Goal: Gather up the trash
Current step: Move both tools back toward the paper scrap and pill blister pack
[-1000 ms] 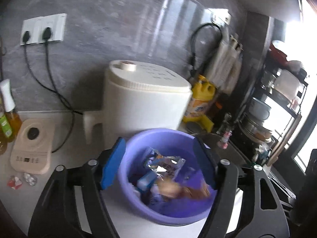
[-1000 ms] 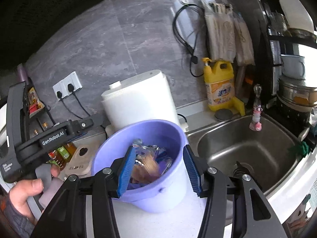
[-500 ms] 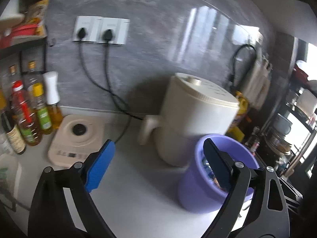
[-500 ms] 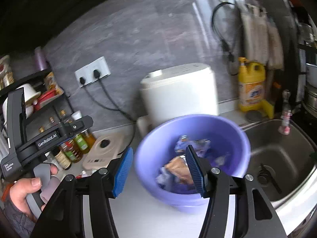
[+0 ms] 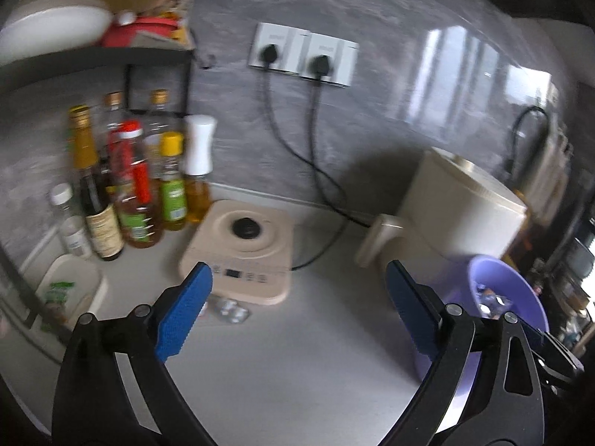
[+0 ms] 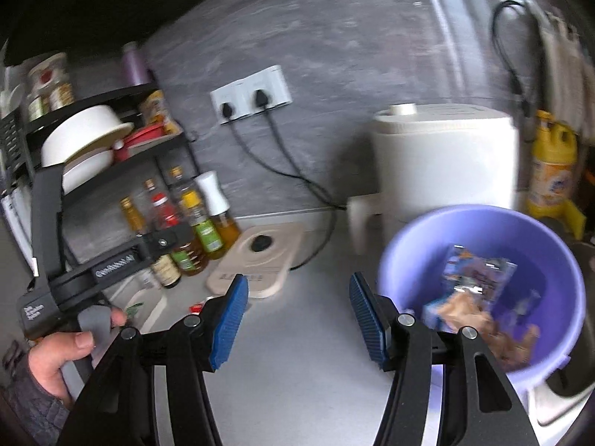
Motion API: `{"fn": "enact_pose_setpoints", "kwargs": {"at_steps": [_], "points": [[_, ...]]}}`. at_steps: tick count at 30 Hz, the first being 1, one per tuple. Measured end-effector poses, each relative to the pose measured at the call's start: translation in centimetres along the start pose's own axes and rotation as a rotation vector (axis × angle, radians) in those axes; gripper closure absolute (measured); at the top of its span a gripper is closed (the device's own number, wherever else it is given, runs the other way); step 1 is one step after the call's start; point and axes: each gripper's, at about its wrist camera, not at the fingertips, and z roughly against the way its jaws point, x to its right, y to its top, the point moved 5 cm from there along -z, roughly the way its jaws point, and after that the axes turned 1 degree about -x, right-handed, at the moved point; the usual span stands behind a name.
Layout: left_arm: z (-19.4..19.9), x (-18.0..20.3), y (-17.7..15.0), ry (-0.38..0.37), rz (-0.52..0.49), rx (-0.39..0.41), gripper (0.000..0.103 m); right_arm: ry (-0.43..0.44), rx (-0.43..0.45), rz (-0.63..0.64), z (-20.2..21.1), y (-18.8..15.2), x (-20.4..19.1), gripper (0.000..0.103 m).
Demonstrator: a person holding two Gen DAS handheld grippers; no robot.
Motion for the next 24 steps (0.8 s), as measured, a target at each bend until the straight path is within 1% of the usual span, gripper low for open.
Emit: {"fn": "enact_pose_setpoints", "kwargs": {"at_steps": [3,5,8,11,14,19,24], "points": [[0.3,-1.7,-0.5,0.072,0.047,0.015,0.010,0.068,-0.025,0.039,-1.0,-0.1,-1.6,0.047],[0.5,-2.8,-1.0,0.114,0.082,0.012,0.010,0.120,-0.044,0.078,-1.6,-0.2,-2.9,0.047],[1.0,-4.1,-1.8,0.179,0.114,0.000,0.010,0.175,-0.073,0.116,-2.4,-0.6,-4.3,0.047],[1.8,-5.2,-2.5,0.228,0.125,-0.007,0.010,0.230,-0.101,0.129,-3.3,-1.0,-5.5,0.047],[2.7,-6.0,-2.8,0.262,0.132,-0.007,0.010,0.266,-0.113,0.132,-3.9,-1.5,-6.3,0.047],[4.0,-7.8,-2.8,0.316,0.130,-0.005,0.010,0.292,-0.132,0.138,-4.9,-2.6,-7.3,0.047],[3.4,-8.9,-3.0,0.319,0.121,-0.007,0.010,0.291,-0.142,0.137,-6.0,-3.1,-8.1,0.047]]}}
